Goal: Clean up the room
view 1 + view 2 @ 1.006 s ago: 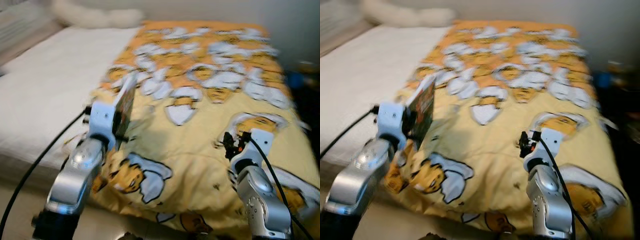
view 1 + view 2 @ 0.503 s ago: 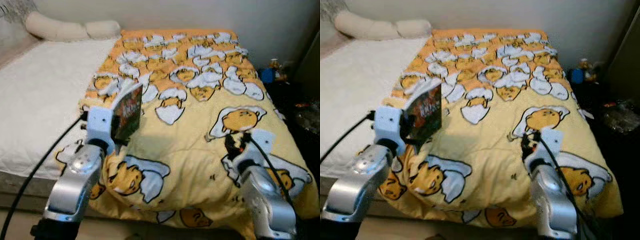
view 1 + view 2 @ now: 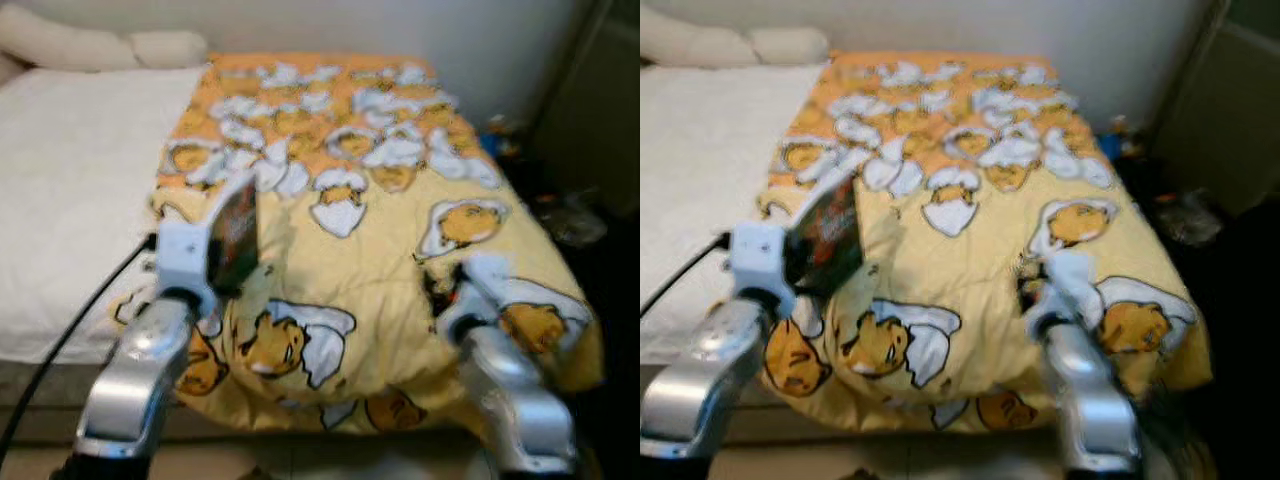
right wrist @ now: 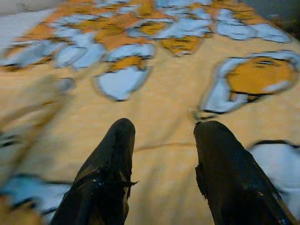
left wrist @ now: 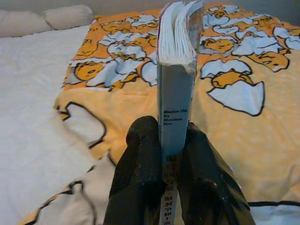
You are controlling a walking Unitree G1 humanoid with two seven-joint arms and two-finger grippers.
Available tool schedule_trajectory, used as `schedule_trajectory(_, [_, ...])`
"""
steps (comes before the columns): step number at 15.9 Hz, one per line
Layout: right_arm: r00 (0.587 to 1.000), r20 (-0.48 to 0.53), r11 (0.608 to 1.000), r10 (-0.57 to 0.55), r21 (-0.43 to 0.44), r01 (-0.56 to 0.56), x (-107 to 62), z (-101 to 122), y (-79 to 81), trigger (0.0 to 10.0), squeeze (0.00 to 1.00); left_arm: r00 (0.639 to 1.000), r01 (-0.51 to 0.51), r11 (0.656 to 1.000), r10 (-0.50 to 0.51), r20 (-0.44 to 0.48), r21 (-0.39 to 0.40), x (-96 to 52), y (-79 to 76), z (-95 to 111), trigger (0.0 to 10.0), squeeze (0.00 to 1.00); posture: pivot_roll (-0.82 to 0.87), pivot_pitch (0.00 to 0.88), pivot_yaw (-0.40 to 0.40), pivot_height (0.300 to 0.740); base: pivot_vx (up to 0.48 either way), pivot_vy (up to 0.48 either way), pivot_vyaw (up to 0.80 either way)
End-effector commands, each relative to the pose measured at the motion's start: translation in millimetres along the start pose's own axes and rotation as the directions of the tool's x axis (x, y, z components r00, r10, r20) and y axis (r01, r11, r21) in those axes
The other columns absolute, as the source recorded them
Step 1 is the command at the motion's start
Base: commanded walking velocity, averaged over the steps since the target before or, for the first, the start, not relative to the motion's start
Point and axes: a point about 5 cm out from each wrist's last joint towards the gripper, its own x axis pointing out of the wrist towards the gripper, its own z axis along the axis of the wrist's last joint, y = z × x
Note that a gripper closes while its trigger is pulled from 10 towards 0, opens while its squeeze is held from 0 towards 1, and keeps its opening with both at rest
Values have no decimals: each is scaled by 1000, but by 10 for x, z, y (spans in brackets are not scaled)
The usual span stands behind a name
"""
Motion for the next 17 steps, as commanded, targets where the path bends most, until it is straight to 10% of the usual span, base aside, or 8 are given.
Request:
schedule_trajectory(1, [999, 7, 999, -37, -12, 37, -7, 28, -91, 10000, 0, 998, 3, 1000, -3, 58, 8, -7, -30, 135, 10000, 0, 17, 0, 14, 740, 0, 356, 0])
schedule_trajectory(17, [998, 2, 998, -66, -16, 66, 31, 37, -205, 10000, 0, 999, 9, 1000, -9, 46, 8, 19, -40, 126, 10000, 0, 27, 0, 28, 740, 0, 358, 0])
